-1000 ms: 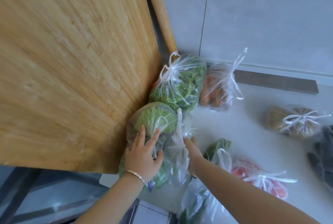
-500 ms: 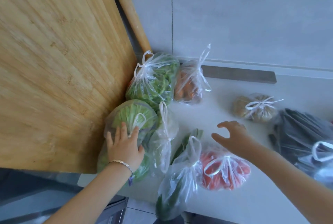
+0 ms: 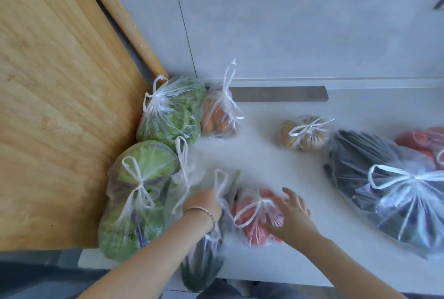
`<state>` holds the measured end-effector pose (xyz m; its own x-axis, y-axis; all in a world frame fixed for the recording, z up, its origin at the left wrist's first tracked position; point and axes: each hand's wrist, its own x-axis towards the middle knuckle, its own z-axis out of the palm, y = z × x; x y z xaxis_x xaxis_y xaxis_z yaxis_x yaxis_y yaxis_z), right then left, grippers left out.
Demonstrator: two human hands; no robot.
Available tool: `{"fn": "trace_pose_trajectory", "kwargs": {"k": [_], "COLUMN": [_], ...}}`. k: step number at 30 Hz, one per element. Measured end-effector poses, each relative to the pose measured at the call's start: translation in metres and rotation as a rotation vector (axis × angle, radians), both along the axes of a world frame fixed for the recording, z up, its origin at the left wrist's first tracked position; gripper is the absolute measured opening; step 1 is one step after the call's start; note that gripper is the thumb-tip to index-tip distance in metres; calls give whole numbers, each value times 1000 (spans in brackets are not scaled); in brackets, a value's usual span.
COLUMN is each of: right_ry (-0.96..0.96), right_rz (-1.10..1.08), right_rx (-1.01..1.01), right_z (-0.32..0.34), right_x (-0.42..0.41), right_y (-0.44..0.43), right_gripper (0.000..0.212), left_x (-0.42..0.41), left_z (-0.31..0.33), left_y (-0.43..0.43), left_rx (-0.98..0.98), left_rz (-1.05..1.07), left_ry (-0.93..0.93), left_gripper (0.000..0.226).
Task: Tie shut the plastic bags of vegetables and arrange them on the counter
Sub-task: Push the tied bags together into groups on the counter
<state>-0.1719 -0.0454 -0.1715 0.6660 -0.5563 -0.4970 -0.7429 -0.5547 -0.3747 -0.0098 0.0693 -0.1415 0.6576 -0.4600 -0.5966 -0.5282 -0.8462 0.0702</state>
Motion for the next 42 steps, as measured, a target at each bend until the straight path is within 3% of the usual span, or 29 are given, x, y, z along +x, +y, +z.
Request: {"fn": "trace_pose_trajectory", "kwargs": {"k": [5,8,10,13,14,15,17,19,20,23,25,28,30,33,36,42], "right_ry": [-8,2,19,-13,-35,-60,-106,-142,-157,-250,-335,-432,-452,-466,-468,-528], "right_rz": [91,52,-29,-132,-154,-170,-207,-250,-275,-345,-399,-469,-498,-530,-550,-657], "right_rx": [-24,7,14,9,17,26,49,67,67,48,37,29,22,25,38,123], "right_z": [0,1,5,12,13,15,18,28,35,61,75,86,83,68,45,8], "right_x": [13,23,31,39,41,44,50,56,60,75,90,119,147,183,215,250], "right_y": [-2,-7,-13,-26,-29,-32,-37,-43,-49,-70,-88,-113,-133,-153,-164,-161], "right_gripper": [47,32,26,41,42,41,40,44,45,42,40,40,41,40,34,19], "left_x": [43,56,55,51,49,46,46,50,55,83,104,134,151,161,175,185], "left_z": [19,22,19,10,8,7,3,8,11,23,28,20,9,-6,-14,-8], "left_y": [4,4,4,0,-4,-9,-25,-39,-46,-71,-97,-139,-165,-181,-185,-182], "left_rx": [-294,-257,-147,-187,-149,-58,209,350,245,-372,-643,-603,-472,-329,-399,-752], "left_rz": [155,147,90,-294,-487,-647,-804,-682,-531,-135,23,235,315,347,375,571], "left_ry": [-240,-298,-327,-576,-529,-420,-252,-111,-50,-132,-218,-142,-95,-75,-73,79], "left_gripper": [21,22,36,90,96,94,67,34,29,24,37,88,104,75,39,46]}}
